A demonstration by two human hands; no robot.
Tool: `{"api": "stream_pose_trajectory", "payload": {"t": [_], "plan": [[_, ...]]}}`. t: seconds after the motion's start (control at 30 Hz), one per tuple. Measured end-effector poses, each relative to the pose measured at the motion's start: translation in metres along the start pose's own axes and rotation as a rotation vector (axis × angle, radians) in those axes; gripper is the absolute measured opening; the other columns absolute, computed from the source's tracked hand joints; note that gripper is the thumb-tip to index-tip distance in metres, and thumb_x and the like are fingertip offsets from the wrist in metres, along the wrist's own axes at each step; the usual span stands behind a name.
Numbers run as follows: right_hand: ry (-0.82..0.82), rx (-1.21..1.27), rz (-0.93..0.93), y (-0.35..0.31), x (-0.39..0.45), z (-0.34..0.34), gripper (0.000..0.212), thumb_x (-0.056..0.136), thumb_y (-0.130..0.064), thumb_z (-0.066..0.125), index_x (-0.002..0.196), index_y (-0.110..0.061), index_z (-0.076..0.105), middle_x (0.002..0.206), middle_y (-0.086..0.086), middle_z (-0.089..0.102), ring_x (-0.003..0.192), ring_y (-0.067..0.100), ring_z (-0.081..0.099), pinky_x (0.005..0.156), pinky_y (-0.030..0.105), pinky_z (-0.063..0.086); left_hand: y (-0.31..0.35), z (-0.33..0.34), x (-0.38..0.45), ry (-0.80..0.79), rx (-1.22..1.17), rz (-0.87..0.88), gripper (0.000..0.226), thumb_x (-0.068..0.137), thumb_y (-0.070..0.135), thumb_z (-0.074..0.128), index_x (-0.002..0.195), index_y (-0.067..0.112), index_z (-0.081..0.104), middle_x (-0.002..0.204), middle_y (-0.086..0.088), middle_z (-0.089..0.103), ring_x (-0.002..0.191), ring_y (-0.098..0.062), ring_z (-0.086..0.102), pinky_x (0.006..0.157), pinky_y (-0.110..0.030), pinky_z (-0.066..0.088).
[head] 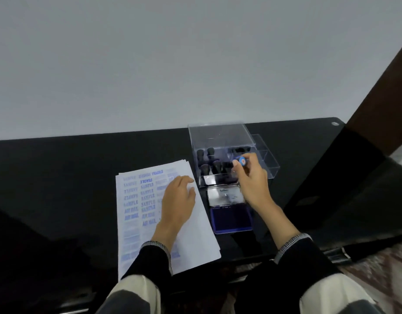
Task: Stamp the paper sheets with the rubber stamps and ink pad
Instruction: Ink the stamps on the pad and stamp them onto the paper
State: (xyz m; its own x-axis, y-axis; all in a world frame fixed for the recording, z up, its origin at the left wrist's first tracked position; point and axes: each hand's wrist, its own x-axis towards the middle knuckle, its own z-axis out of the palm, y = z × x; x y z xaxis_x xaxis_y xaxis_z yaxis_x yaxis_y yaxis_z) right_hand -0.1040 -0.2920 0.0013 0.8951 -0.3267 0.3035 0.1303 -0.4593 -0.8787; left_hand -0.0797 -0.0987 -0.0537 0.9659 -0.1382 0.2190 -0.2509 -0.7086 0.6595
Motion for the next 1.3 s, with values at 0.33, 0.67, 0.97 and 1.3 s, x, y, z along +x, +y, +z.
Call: {"api": "stream_pose_trajectory", "payload": {"t": [0.33,0.67,0.97,1.3], "plan": [[-0.032,-0.109,-0.029,0.016,0.096,0.031,0.019,0.093,-0.025,0.061,0.105,-0.025,0.046,0.084,0.004,0.061,0.074,0.020,0.061,0.067,0.038,0.055,-0.015,0.016,0.005,-0.023,-0.008,0.118,0.051,0.099,0.038,0.050,0.148,0.029,0.036,0.140,0.009,0.049,0.130,-0.009,0.041,0.113,-0.031,0.031],[-0.312,-0.801,-0.068,0.020,0.137,0.050,0.025,0.097,-0.035,0.053,0.108,-0.012,0.055,0.099,0.014,0.063,0.082,0.028,0.054,0.064,0.033,0.037,-0.013,0.014,0.007,0.019,0.023,0.185,0.061,0.098,0.029,0.052,0.151,0.040,0.024,0.123,0.013,0.054,0.114,-0.002,0.043,0.105,-0.020,0.030],[-0.371,-1.047,0.020,0.018,0.140,0.057,0.040,0.095,-0.031,0.058,0.124,-0.005,0.053,0.130,0.016,0.046,0.127,0.031,0.034,0.087,0.038,0.044,-0.010,0.012,0.006,-0.014,0.030,0.142,0.062,0.098,0.029,0.052,0.151,0.042,0.022,0.124,0.011,0.054,0.118,0.000,0.038,0.107,-0.017,0.020],[-0.245,-0.635,0.183,0.036,0.132,0.043,0.029,0.099,-0.027,0.051,0.123,-0.017,0.065,0.120,0.011,0.061,0.127,0.030,0.037,0.086,0.042,0.047,0.000,0.004,0.023,-0.036,-0.174,0.024,0.035,0.098,0.040,0.050,0.133,0.041,0.052,0.137,0.018,0.044,0.119,0.005,0.041,0.097,-0.026,0.042]]}}
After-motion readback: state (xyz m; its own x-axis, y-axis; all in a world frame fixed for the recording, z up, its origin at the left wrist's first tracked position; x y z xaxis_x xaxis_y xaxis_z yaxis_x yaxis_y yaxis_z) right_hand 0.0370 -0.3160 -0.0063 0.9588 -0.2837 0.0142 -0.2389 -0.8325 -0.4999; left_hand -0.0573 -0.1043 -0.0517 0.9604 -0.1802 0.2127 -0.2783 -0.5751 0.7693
